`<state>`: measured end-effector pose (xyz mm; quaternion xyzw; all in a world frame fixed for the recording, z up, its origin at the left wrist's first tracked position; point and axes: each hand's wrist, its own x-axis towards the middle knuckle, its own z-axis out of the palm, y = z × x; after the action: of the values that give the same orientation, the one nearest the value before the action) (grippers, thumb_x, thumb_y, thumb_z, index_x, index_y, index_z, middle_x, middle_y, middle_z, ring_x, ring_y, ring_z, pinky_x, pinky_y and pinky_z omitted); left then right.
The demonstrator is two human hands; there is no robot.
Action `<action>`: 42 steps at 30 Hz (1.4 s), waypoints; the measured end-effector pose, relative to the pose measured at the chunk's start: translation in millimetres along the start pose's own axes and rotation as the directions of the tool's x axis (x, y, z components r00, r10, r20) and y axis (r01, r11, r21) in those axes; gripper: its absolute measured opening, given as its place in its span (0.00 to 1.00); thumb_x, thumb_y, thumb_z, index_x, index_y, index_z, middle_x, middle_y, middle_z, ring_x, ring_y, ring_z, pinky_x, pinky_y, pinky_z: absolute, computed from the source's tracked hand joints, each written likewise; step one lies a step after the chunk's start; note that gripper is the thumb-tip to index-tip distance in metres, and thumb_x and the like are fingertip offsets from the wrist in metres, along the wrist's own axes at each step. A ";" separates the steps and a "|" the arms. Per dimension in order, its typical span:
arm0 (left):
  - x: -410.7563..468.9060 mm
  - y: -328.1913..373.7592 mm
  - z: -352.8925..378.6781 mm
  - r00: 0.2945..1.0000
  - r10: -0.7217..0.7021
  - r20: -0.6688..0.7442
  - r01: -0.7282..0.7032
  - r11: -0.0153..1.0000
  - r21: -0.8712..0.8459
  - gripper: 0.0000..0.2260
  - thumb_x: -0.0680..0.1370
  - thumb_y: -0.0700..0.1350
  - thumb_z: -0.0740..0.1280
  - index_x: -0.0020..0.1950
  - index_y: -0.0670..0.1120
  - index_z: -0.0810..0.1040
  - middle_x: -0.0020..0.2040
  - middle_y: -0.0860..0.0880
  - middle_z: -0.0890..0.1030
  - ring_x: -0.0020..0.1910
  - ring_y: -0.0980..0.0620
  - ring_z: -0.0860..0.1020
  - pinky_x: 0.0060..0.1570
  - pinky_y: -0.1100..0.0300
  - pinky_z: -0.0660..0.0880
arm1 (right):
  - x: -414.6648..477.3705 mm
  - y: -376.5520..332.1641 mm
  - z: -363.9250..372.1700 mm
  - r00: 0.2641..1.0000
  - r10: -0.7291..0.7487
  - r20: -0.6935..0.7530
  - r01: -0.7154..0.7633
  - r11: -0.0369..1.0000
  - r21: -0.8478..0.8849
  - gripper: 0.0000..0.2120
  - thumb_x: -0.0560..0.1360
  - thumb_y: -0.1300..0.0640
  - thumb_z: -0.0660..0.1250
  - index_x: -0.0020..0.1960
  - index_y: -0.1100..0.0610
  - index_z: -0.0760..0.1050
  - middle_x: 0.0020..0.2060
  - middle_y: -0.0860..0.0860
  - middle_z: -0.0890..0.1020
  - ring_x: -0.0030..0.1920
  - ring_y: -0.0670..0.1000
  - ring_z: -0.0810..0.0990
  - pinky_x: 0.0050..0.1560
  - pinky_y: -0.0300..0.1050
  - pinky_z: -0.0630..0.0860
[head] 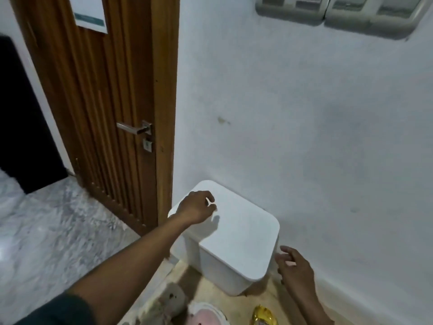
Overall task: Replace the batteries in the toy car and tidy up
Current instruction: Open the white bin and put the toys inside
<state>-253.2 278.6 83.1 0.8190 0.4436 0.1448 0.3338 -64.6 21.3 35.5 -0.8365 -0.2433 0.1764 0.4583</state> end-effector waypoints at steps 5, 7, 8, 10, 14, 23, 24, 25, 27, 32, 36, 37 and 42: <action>20.4 -47.6 -12.2 0.996 -0.077 -0.040 0.084 0.971 0.222 0.21 0.79 0.56 0.65 0.69 0.49 0.74 0.66 0.47 0.74 0.66 0.44 0.74 0.60 0.52 0.74 | 19.0 -21.1 14.0 0.987 0.157 0.030 -0.155 0.987 -0.052 0.22 0.75 0.47 0.71 0.66 0.53 0.74 0.45 0.49 0.83 0.44 0.55 0.83 0.45 0.55 0.83; 25.5 -58.6 -13.4 0.989 -0.145 0.000 0.140 0.953 0.267 0.22 0.80 0.57 0.63 0.68 0.45 0.74 0.66 0.45 0.74 0.64 0.43 0.75 0.53 0.55 0.73 | 23.0 -27.4 18.0 0.971 0.234 0.051 -0.231 0.972 -0.048 0.24 0.75 0.47 0.71 0.67 0.54 0.73 0.47 0.51 0.83 0.45 0.57 0.83 0.44 0.53 0.83; 28.2 -61.6 -13.0 0.985 -0.173 0.028 0.160 0.953 0.258 0.21 0.80 0.57 0.62 0.66 0.43 0.74 0.65 0.44 0.76 0.63 0.43 0.76 0.51 0.56 0.72 | 23.8 -30.4 18.2 0.963 0.262 0.068 -0.261 0.965 -0.024 0.22 0.75 0.48 0.70 0.66 0.55 0.74 0.46 0.52 0.82 0.44 0.57 0.83 0.42 0.51 0.82; 33.2 -66.3 -12.0 0.976 -0.208 0.067 0.193 0.963 0.186 0.20 0.82 0.55 0.62 0.63 0.40 0.75 0.62 0.43 0.78 0.60 0.43 0.77 0.48 0.57 0.72 | 27.5 -33.1 18.7 0.953 0.292 0.080 -0.293 0.956 -0.003 0.17 0.74 0.51 0.71 0.58 0.60 0.78 0.44 0.57 0.83 0.40 0.57 0.82 0.41 0.51 0.81; 47.4 -76.9 -12.1 0.957 -0.270 0.107 0.274 0.961 -0.027 0.15 0.80 0.51 0.64 0.56 0.40 0.78 0.56 0.43 0.81 0.54 0.44 0.80 0.44 0.57 0.72 | 43.7 -31.4 21.6 0.947 0.312 0.068 -0.314 0.949 0.014 0.24 0.70 0.47 0.74 0.60 0.60 0.79 0.50 0.55 0.83 0.47 0.56 0.82 0.53 0.59 0.82; 66.8 -92.2 -9.8 0.933 -0.329 0.147 0.349 0.926 -0.145 0.15 0.76 0.48 0.68 0.56 0.38 0.81 0.54 0.41 0.83 0.52 0.42 0.82 0.55 0.48 0.81 | 49.6 -36.0 40.7 0.881 0.441 0.170 -0.438 0.897 -0.059 0.18 0.70 0.55 0.75 0.53 0.66 0.77 0.43 0.62 0.83 0.39 0.61 0.83 0.31 0.45 0.76; 69.2 -91.8 -9.9 0.933 -0.328 0.148 0.349 0.924 -0.157 0.15 0.76 0.47 0.69 0.57 0.37 0.81 0.55 0.40 0.83 0.53 0.41 0.82 0.56 0.48 0.81 | 49.4 -36.9 41.0 0.882 0.440 0.167 -0.439 0.897 -0.049 0.20 0.68 0.54 0.75 0.53 0.66 0.77 0.42 0.61 0.82 0.37 0.61 0.82 0.29 0.44 0.75; 70.8 -90.7 -10.6 0.935 -0.323 0.144 0.344 0.925 -0.161 0.15 0.77 0.46 0.68 0.57 0.37 0.81 0.55 0.40 0.82 0.53 0.41 0.82 0.56 0.48 0.81 | 48.6 -40.4 40.0 0.881 0.444 0.164 -0.445 0.895 -0.036 0.21 0.68 0.54 0.75 0.54 0.67 0.77 0.42 0.61 0.81 0.35 0.60 0.81 0.27 0.44 0.74; 71.2 -85.2 -13.7 0.942 -0.310 0.130 0.329 0.932 -0.155 0.14 0.77 0.46 0.68 0.56 0.38 0.81 0.55 0.41 0.82 0.53 0.41 0.81 0.56 0.49 0.80 | 51.5 -42.9 35.9 0.880 0.449 0.155 -0.452 0.892 -0.015 0.21 0.68 0.54 0.75 0.54 0.67 0.76 0.43 0.63 0.81 0.34 0.60 0.80 0.24 0.43 0.73; 68.2 -71.0 -24.7 0.958 -0.269 0.103 0.282 0.949 -0.141 0.13 0.78 0.45 0.66 0.55 0.37 0.81 0.53 0.40 0.82 0.53 0.40 0.81 0.53 0.50 0.79 | 57.9 -44.4 32.6 0.896 0.424 0.131 -0.427 0.904 -0.004 0.21 0.68 0.53 0.76 0.53 0.66 0.77 0.44 0.62 0.82 0.38 0.60 0.81 0.28 0.44 0.75; 57.4 -62.7 -26.5 0.965 -0.253 0.063 0.259 0.958 -0.125 0.12 0.79 0.47 0.64 0.44 0.39 0.80 0.45 0.42 0.81 0.46 0.41 0.80 0.43 0.53 0.75 | 54.3 -40.0 35.8 0.911 0.407 0.068 -0.407 0.913 -0.017 0.21 0.67 0.52 0.77 0.53 0.63 0.78 0.48 0.59 0.83 0.47 0.60 0.83 0.49 0.57 0.83; 53.7 -59.5 -27.3 0.967 -0.251 0.042 0.255 0.960 -0.120 0.13 0.80 0.47 0.64 0.39 0.40 0.77 0.41 0.43 0.79 0.42 0.43 0.79 0.37 0.55 0.72 | 52.2 -39.3 35.1 0.918 0.393 0.053 -0.392 0.920 -0.021 0.21 0.66 0.51 0.77 0.52 0.63 0.79 0.47 0.58 0.83 0.46 0.60 0.83 0.51 0.58 0.83; 33.9 -30.7 -37.5 0.977 -0.199 -0.077 0.189 0.974 -0.125 0.19 0.80 0.52 0.64 0.35 0.42 0.76 0.34 0.46 0.77 0.35 0.47 0.76 0.32 0.57 0.66 | 36.3 -34.2 17.0 0.944 0.329 -0.020 -0.326 0.940 0.099 0.17 0.70 0.47 0.74 0.51 0.58 0.80 0.45 0.53 0.84 0.45 0.56 0.83 0.48 0.51 0.82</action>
<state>-273.5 334.0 87.9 0.7435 0.5266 0.1738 0.3737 -52.0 69.3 53.2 -0.8457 -0.0839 0.2463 0.4659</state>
